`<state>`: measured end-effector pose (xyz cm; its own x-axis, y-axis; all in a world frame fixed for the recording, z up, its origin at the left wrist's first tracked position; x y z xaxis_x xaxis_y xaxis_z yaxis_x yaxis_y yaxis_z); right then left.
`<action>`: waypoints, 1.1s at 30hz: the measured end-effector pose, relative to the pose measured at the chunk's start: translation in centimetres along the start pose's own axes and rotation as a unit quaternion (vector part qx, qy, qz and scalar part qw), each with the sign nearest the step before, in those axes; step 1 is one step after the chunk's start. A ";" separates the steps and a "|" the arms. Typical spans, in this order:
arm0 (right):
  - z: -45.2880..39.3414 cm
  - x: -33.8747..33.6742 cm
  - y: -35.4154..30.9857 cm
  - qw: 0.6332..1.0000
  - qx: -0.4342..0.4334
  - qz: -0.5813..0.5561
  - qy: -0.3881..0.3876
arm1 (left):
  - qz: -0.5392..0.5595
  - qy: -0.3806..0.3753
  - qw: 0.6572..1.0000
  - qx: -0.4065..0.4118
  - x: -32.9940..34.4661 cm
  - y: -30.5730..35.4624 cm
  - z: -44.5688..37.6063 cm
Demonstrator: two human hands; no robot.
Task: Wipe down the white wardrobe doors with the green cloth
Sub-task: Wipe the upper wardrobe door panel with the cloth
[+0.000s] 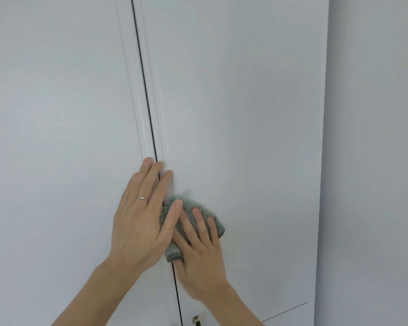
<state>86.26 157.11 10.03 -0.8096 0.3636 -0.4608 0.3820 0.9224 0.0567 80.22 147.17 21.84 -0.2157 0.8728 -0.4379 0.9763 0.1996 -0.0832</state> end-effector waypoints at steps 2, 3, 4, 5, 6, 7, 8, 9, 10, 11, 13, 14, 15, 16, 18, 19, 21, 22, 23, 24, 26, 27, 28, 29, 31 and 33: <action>0.7 -0.4 2.4 1.000 -0.019 0.010 -0.001 | -0.007 0.001 1.000 0.008 0.0 0.0 0.3; 1.2 -0.6 3.9 1.000 -0.011 0.013 0.003 | -0.009 -0.001 1.000 0.011 0.1 0.0 0.6; 1.7 -0.7 5.6 1.000 0.004 0.015 0.006 | -0.010 -0.001 1.000 0.015 0.3 0.1 0.9; 2.4 -0.9 7.6 0.999 0.032 0.010 0.012 | -0.010 -0.002 1.000 0.016 0.5 0.1 1.3; 2.9 -1.2 9.7 0.997 0.069 0.002 0.022 | -0.008 0.000 1.000 0.017 0.6 0.2 1.6; 3.4 -1.6 11.8 0.993 0.115 -0.012 0.035 | -0.007 0.002 1.000 0.017 0.8 0.3 1.9; 3.9 -1.9 14.1 0.984 0.167 -0.031 0.049 | -0.006 0.003 1.000 0.017 1.0 0.3 2.1; 4.5 -2.3 16.1 0.971 0.222 -0.063 0.062 | -0.005 0.002 1.000 0.016 1.2 0.5 2.4; 5.0 -2.8 18.0 0.951 0.282 -0.100 0.084 | -0.003 0.003 1.000 0.017 1.3 0.6 2.6; 5.5 -3.3 19.5 0.920 0.348 -0.140 0.112 | -0.001 0.003 1.000 0.017 1.5 0.6 2.9; 6.6 -3.9 21.7 0.835 0.479 -0.207 0.176 | 0.001 -0.003 1.000 0.017 1.9 0.7 3.6; 6.8 -4.2 22.3 0.795 0.525 -0.225 0.205 | 0.002 -0.006 1.000 0.018 2.0 0.7 3.9; 6.9 -4.5 22.5 0.767 0.554 -0.235 0.224 | 0.004 -0.008 1.000 0.018 2.1 0.7 4.3; 6.8 -4.5 22.3 0.749 0.571 -0.239 0.235 | 0.005 -0.010 1.000 0.019 2.2 0.8 4.6; 6.1 -4.1 20.8 0.738 0.582 -0.238 0.244 | 0.007 -0.014 1.000 0.020 2.5 0.8 5.3; 5.6 -3.9 19.4 0.745 0.573 -0.234 0.247 | 0.008 -0.016 1.000 0.019 2.6 0.8 5.5; 4.5 -3.1 15.6 0.790 0.521 -0.215 0.240 | 0.011 -0.018 1.000 0.016 2.6 0.8 5.8; 4.0 -2.4 13.1 0.829 0.476 -0.195 0.220 | 0.015 -0.019 1.000 0.013 2.6 0.8 5.8; 3.6 -1.6 10.4 0.874 0.417 -0.167 0.186 | 0.020 -0.020 1.000 0.008 2.5 0.8 5.8; 3.4 -0.6 7.6 0.915 0.351 -0.138 0.143 | 0.023 -0.021 1.000 0.003 2.5 0.8 5.7; 4.3 1.5 2.5 0.966 0.226 -0.114 0.055 | 0.024 -0.026 0.999 -0.004 2.5 1.0 5.7; 5.2 2.4 0.6 0.979 0.173 -0.104 0.023 | 0.024 -0.028 0.999 -0.006 2.6 1.1 5.8; 6.1 3.0 -0.4 0.988 0.126 -0.092 0.001 | 0.023 -0.029 0.999 -0.006 2.6 1.1 5.9; 7.1 3.6 -0.8 0.993 0.085 -0.080 -0.013 | 0.020 -0.031 0.999 -0.005 2.8 1.1 6.1; 8.7 4.0 0.1 0.998 0.023 -0.059 -0.030 | 0.014 -0.035 0.999 -0.001 3.0 1.1 6.7; 10.0 4.0 2.4 0.999 -0.016 -0.028 -0.043 | 0.008 -0.039 0.999 0.003 3.4 1.3 7.4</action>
<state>88.36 159.50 -0.55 -0.7879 0.2996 -0.5381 0.3214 0.9453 0.0558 80.82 147.09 13.63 -0.1994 0.8386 -0.5069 0.9796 0.1840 -0.0809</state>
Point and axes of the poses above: each hand's wrist, its own z-axis away from the middle knuckle, its own x-axis out of the palm, y = z × x, the point moved 5 cm from there along -z, towards the middle knuckle, and after that the axes turned 2 degrees about -y, right-handed, at the moved point
